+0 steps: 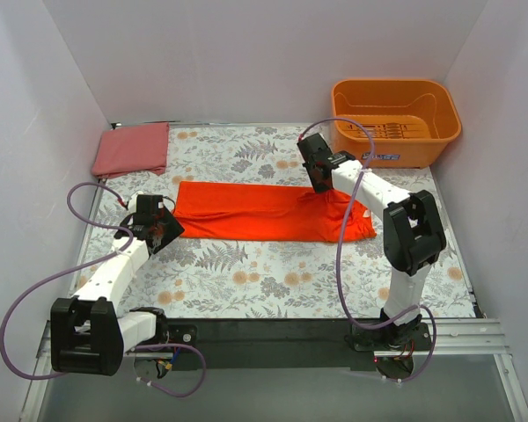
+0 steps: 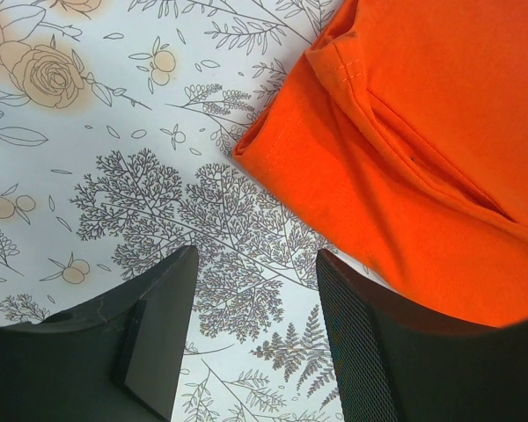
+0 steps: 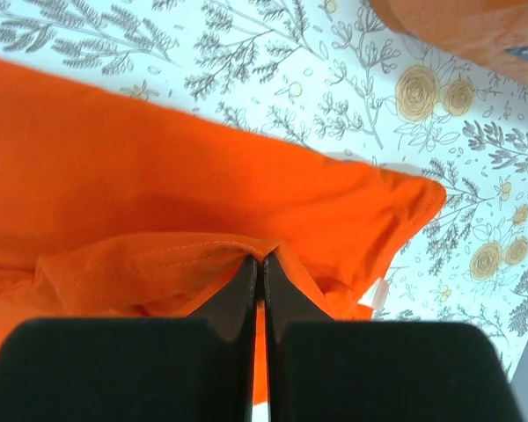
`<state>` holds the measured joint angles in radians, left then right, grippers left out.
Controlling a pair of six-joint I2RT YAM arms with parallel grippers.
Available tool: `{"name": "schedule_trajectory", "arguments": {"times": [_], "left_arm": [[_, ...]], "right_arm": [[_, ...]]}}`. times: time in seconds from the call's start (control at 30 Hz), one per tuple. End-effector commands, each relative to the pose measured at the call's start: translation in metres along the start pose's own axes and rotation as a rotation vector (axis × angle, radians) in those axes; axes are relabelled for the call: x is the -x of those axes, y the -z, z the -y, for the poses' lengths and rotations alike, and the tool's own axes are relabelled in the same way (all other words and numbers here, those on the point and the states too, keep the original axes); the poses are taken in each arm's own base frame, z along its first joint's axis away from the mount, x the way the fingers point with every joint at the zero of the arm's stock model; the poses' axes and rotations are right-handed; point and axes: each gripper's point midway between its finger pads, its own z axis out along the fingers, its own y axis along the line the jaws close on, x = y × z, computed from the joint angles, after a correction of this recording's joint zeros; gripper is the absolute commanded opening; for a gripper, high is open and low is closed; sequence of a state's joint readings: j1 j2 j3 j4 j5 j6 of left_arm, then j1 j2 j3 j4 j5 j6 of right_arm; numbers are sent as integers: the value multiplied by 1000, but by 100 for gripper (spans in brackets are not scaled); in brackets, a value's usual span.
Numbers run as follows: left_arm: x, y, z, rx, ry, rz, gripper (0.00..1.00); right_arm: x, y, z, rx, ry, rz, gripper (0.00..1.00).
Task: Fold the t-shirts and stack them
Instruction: Fold the tshirt
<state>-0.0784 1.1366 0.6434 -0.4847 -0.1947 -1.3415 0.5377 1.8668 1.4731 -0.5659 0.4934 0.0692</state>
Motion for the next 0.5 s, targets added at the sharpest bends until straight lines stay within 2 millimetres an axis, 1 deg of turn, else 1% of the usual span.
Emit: {"name": "schedule_trajectory", "arguments": {"times": [0.0,0.03,0.1,0.13,0.17,0.2,0.23,0.27,0.3,0.33,0.37,0.4,0.43,0.47], "left_arm": [[2,-1,2,-10,-7,13,55],[1,-2,2,-8,-8,7,55],[-1,-3,2,-7,-8,0,55],[-2,-4,2,-3,-8,-8,55],[-4,-5,2,-3,-5,-17,55],[-4,-5,2,-2,-4,-18,55],[-5,-5,1,2,2,-18,55],[-5,-6,1,8,13,-21,55],[-5,-6,1,10,20,-22,55],[-6,-7,1,14,24,-26,55],[-5,-9,1,20,31,-31,55],[-5,-10,1,26,41,-34,55],[-2,-11,0,34,52,-36,55],[1,-12,1,34,62,-35,55]], "right_arm": [[31,-3,7,-10,-29,69,6],[36,-3,8,-7,-36,80,14],[37,-7,5,10,-39,74,27],[36,-7,5,16,-47,73,37],[35,-4,4,35,-59,74,41],[34,-3,7,43,-77,73,44],[31,0,8,56,-113,69,50],[23,7,9,86,-136,66,52],[18,9,18,91,-172,59,53],[11,11,21,104,-206,52,54],[-3,20,24,135,-257,42,57],[-15,19,35,139,-311,26,58],[-20,20,39,160,-352,34,61],[-20,36,41,219,-426,67,63]]}}
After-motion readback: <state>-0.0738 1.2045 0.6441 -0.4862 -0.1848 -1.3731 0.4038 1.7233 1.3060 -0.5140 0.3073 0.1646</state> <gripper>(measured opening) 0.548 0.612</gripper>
